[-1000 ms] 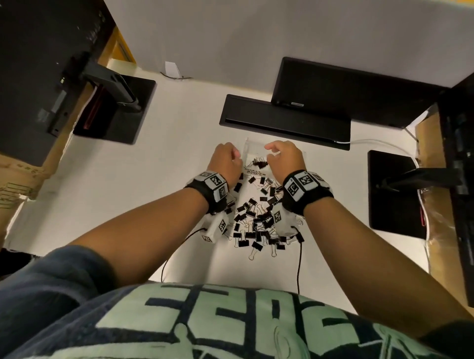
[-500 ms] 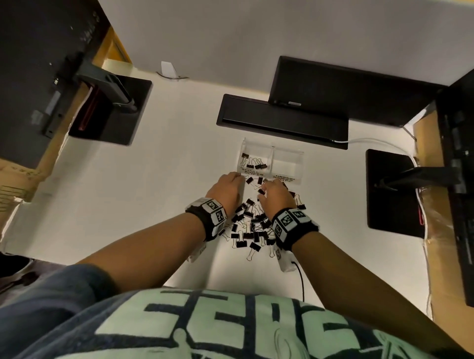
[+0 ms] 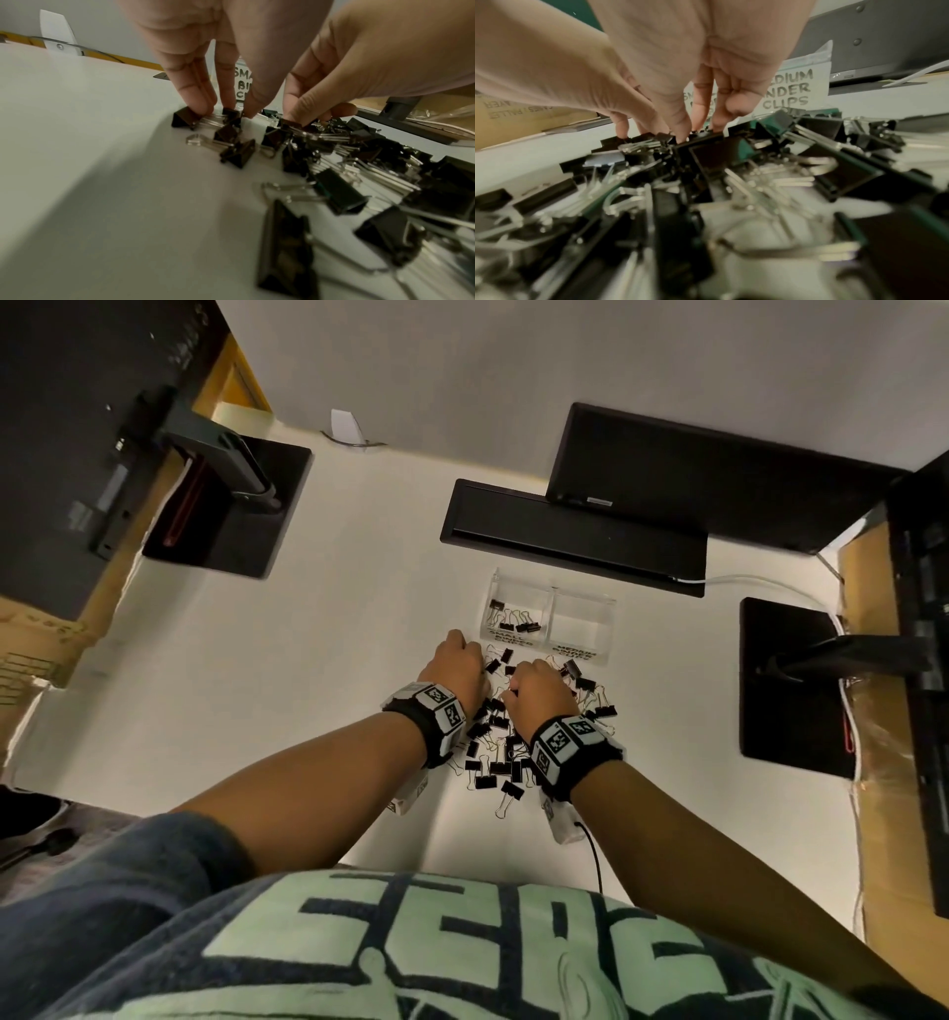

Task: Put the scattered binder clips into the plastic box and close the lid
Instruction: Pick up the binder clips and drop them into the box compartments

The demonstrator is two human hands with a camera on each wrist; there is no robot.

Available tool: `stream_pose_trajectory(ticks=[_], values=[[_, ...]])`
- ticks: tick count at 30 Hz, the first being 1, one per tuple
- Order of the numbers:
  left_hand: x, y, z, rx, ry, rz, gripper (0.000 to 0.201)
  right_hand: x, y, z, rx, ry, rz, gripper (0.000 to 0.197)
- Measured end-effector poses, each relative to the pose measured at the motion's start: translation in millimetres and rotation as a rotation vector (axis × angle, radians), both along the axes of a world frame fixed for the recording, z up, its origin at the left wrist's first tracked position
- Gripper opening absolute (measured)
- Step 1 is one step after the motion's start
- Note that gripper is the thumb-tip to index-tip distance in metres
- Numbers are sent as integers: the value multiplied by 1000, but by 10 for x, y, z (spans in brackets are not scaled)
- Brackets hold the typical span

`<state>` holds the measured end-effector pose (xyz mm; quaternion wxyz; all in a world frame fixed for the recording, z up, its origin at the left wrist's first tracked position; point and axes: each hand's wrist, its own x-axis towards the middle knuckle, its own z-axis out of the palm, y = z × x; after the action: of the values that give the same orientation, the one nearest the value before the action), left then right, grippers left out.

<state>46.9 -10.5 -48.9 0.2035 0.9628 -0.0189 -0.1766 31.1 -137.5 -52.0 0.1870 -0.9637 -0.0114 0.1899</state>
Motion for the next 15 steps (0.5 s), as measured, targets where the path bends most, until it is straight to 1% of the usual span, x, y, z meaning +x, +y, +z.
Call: stream_pose_trajectory(ticks=[4, 8, 11, 13, 15], values=[[-7, -19, -4, 34, 12, -2, 27, 0, -47, 14, 108, 18, -95, 19], [1, -18, 3, 13, 18, 18, 26, -4, -150, 69, 240, 8, -205, 19], [31, 4, 34, -66, 52, 50, 24, 4, -218, 115, 378, 11, -329, 19], [37, 27, 44, -149, 71, 124, 25, 15, -244, 125, 472, -17, -400, 17], [25, 31, 45, -220, 59, 186, 23, 40, -231, 116, 453, -34, -374, 21]])
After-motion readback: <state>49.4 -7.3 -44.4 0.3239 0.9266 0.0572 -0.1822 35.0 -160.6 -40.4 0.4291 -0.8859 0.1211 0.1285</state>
